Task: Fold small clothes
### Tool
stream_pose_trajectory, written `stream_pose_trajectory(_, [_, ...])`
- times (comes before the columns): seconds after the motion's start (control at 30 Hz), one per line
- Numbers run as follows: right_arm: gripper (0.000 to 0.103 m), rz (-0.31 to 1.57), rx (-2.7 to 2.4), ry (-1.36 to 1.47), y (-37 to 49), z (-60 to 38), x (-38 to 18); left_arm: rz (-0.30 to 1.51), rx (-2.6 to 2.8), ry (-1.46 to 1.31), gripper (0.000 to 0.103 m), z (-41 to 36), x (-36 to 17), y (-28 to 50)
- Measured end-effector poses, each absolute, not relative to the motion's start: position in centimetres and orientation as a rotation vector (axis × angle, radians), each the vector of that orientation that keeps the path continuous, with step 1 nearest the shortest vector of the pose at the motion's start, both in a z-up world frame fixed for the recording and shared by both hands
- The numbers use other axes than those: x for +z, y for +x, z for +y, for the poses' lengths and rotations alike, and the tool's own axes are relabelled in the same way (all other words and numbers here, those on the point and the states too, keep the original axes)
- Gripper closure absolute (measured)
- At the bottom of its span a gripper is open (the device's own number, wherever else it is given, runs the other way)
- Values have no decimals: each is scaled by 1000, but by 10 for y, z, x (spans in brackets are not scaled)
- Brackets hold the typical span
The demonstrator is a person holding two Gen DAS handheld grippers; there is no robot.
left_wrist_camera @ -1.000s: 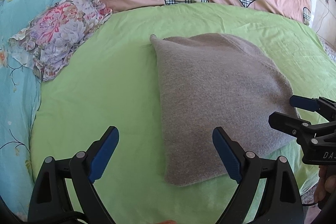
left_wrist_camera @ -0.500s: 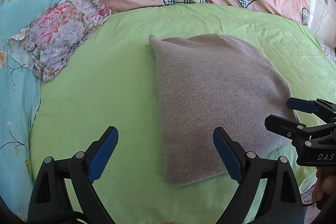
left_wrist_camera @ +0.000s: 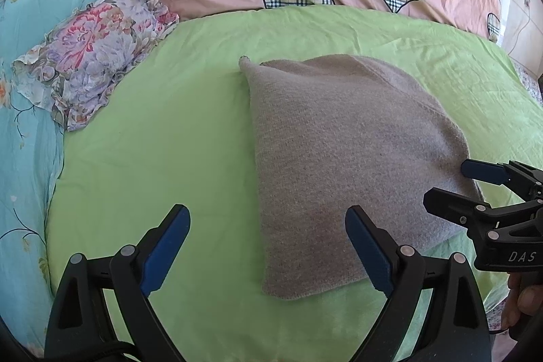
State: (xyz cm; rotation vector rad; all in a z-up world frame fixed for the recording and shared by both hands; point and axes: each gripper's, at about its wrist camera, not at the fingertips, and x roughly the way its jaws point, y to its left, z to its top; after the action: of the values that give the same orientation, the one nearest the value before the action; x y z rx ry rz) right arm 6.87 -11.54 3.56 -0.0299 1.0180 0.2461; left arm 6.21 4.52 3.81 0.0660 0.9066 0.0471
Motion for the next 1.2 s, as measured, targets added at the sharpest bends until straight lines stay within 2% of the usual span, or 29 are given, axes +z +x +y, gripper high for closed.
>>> stream_pose_trajectory(1.2, [11, 1021, 249, -30, 69, -114, 36, 915, 43, 60, 9, 46, 36, 63])
